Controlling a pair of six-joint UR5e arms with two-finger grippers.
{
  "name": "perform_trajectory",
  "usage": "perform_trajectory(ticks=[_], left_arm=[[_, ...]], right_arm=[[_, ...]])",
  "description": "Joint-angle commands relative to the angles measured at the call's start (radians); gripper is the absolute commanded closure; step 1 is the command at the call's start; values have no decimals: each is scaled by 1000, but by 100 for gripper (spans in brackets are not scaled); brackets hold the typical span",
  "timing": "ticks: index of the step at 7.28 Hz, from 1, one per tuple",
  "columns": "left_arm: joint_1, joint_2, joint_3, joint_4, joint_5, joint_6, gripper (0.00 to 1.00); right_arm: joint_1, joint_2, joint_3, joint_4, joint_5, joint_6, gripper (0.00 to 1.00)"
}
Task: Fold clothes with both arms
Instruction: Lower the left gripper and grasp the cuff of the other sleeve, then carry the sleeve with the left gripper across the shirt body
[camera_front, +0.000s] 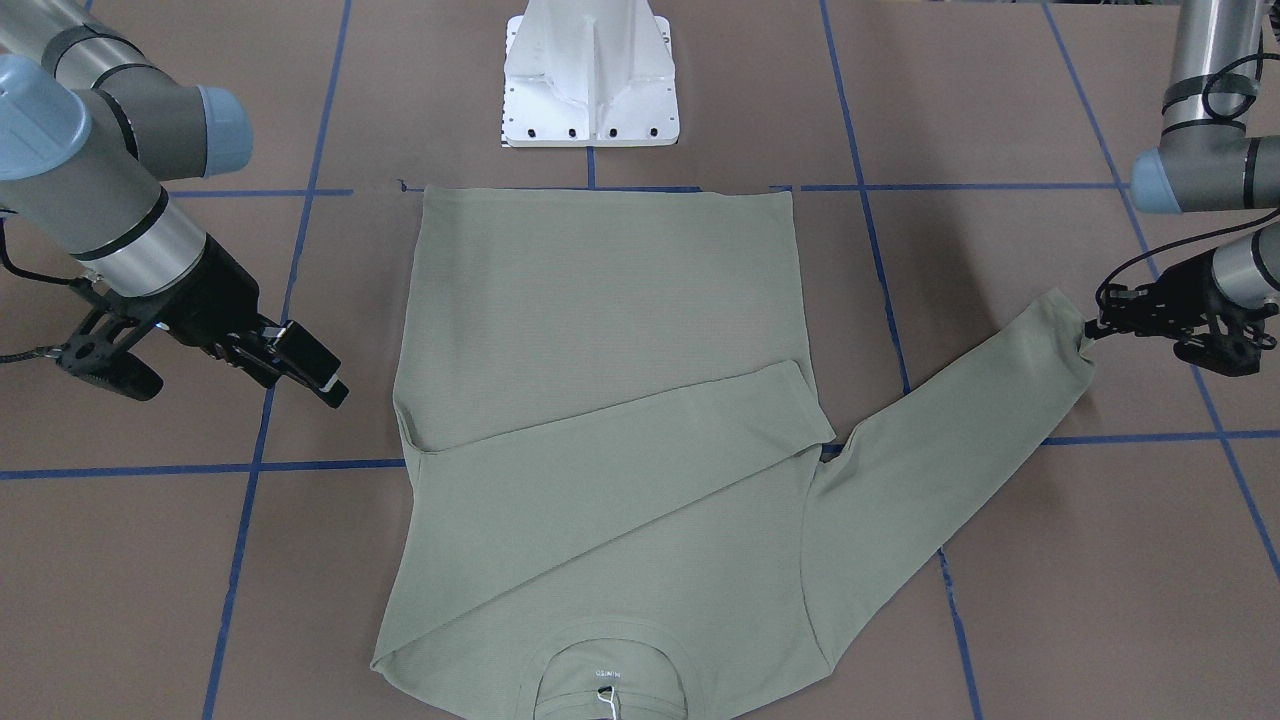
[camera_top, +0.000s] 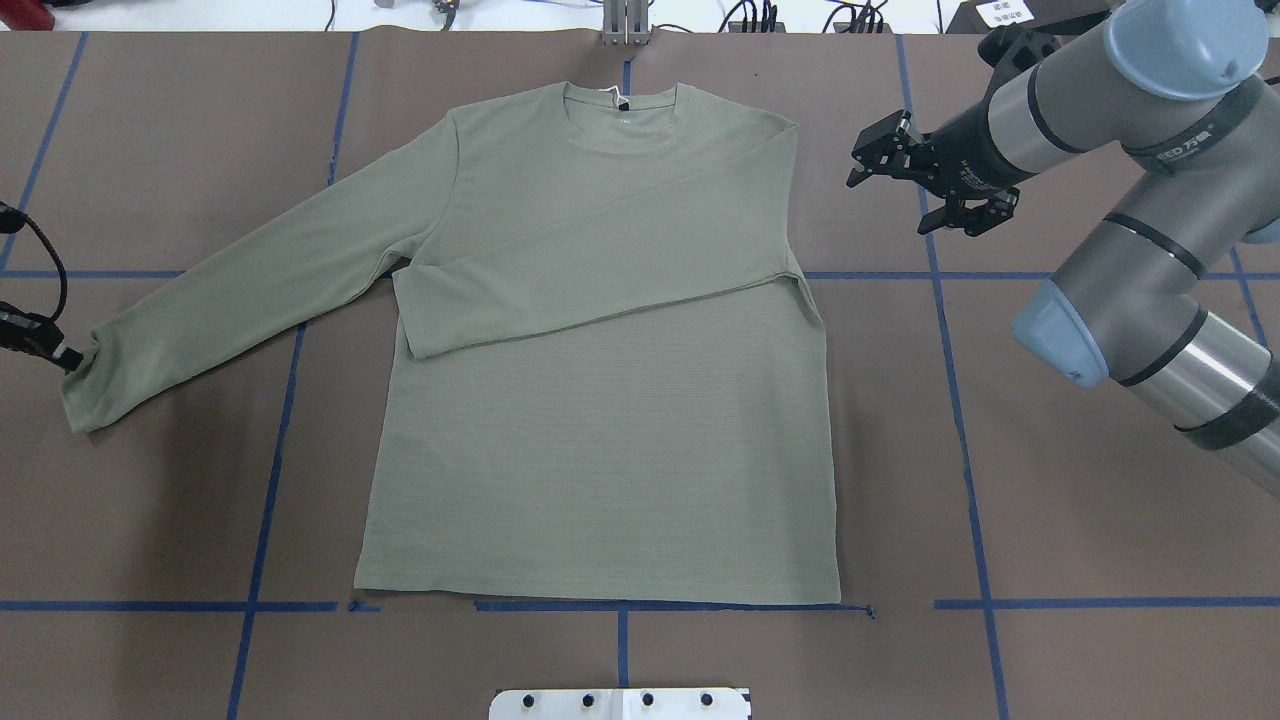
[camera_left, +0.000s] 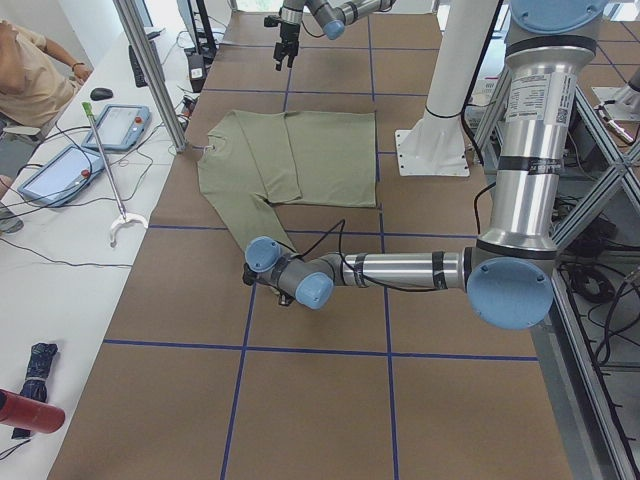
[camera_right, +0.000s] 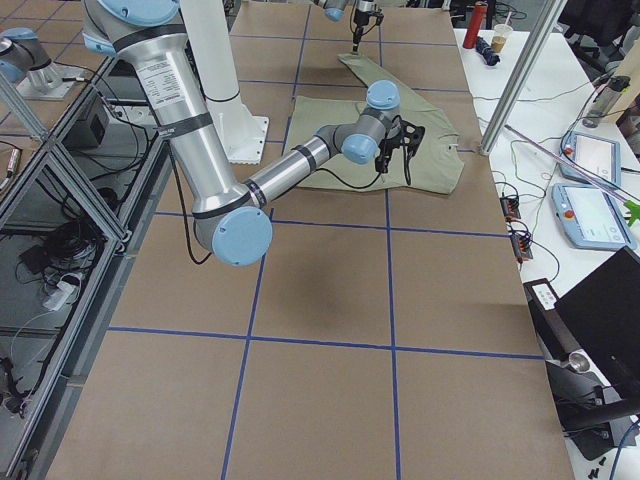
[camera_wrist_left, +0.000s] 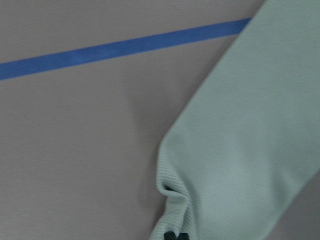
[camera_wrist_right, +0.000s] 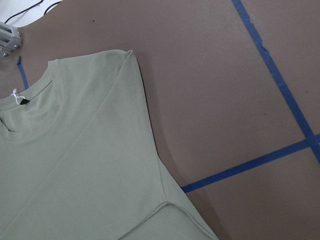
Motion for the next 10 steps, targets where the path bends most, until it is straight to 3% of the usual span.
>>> perform_trajectory(ticks=[1, 2, 4, 6, 8, 9, 10], left_arm=[[3, -69, -120, -11, -78, -274, 100], [13, -173, -144, -12, -78, -432, 100], [159, -441, -116, -9, -22, -759, 100], [289, -663, -93, -14, 201, -968, 100], [462, -934, 75, -25, 443, -1094, 100], [578, -976, 167, -111, 609, -1147, 100], [611, -1013, 247, -191, 679, -1167, 100]], right_arm=[[26, -83, 31, 8, 9, -45, 1], [61, -120, 32, 7, 15, -133, 1], [131, -213, 29, 5, 44, -290, 1], [222, -278, 17, 4, 127, -436, 1], [242, -301, 19, 5, 130, -470, 1], [247, -307, 22, 5, 136, -468, 0], [248, -318, 26, 5, 135, -470, 0]])
